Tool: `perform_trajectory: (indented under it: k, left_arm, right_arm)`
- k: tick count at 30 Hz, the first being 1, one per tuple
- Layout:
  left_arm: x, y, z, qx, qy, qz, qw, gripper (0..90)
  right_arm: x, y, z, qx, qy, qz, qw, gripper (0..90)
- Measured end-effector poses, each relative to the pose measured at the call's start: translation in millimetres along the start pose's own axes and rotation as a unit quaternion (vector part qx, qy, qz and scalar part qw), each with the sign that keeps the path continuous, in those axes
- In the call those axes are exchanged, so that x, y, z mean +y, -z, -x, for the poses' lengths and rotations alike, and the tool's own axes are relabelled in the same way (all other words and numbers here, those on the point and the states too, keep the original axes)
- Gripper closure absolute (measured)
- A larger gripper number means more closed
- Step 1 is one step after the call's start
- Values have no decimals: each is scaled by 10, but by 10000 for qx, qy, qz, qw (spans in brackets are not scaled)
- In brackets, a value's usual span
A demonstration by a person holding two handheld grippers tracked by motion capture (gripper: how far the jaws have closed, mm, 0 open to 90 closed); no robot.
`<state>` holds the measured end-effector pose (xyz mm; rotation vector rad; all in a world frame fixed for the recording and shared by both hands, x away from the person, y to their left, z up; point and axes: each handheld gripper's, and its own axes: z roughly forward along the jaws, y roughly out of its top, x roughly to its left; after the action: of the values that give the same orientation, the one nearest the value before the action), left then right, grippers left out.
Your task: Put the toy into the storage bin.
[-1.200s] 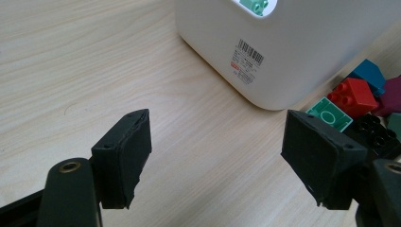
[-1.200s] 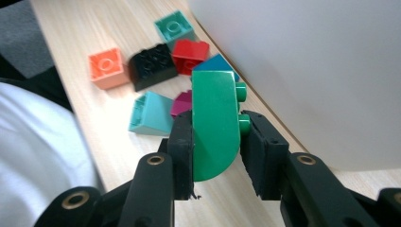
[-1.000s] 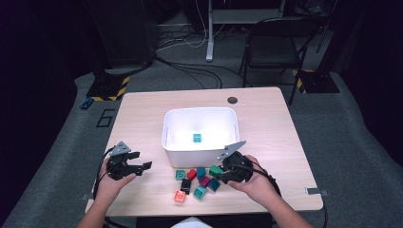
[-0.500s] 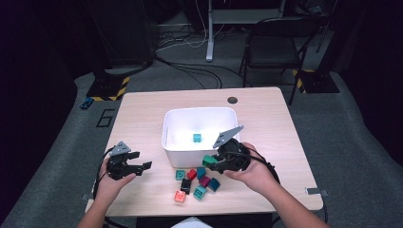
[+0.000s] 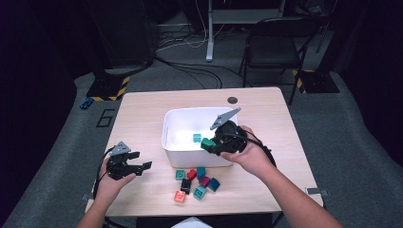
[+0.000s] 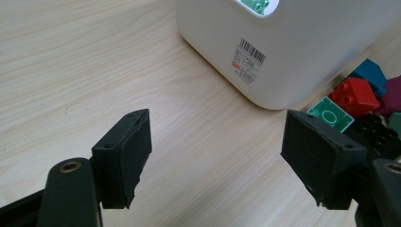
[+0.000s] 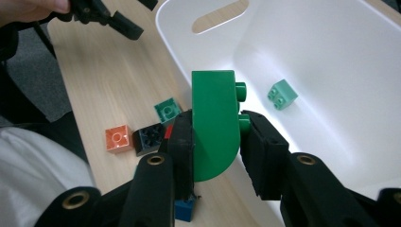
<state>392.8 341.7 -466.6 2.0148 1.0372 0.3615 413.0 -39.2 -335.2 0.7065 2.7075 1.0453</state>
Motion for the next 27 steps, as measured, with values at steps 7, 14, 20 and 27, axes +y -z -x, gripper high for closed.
perform_trajectory:
  k: [7, 14, 20, 27]
  left_arm:
    - [1, 0, -4, -4, -20, -19, 10000, 246]
    - [-2, -10, -8, -27, -40, -45, 10000, 246]
    - [-5, -4, -15, -35, 18, 2, 10000, 246]
    - [-4, -20, -14, -34, -28, -18, 10000, 246]
  right_arm:
    - [184, -71, 147, -80, -18, 88, 9999, 659]
    - [303, -234, 258, -108, -95, 67, 9999, 659]
    - [407, -415, 336, -141, -161, 53, 9998, 659]
    - [485, -685, 433, -187, -258, -22, 9995, 659]
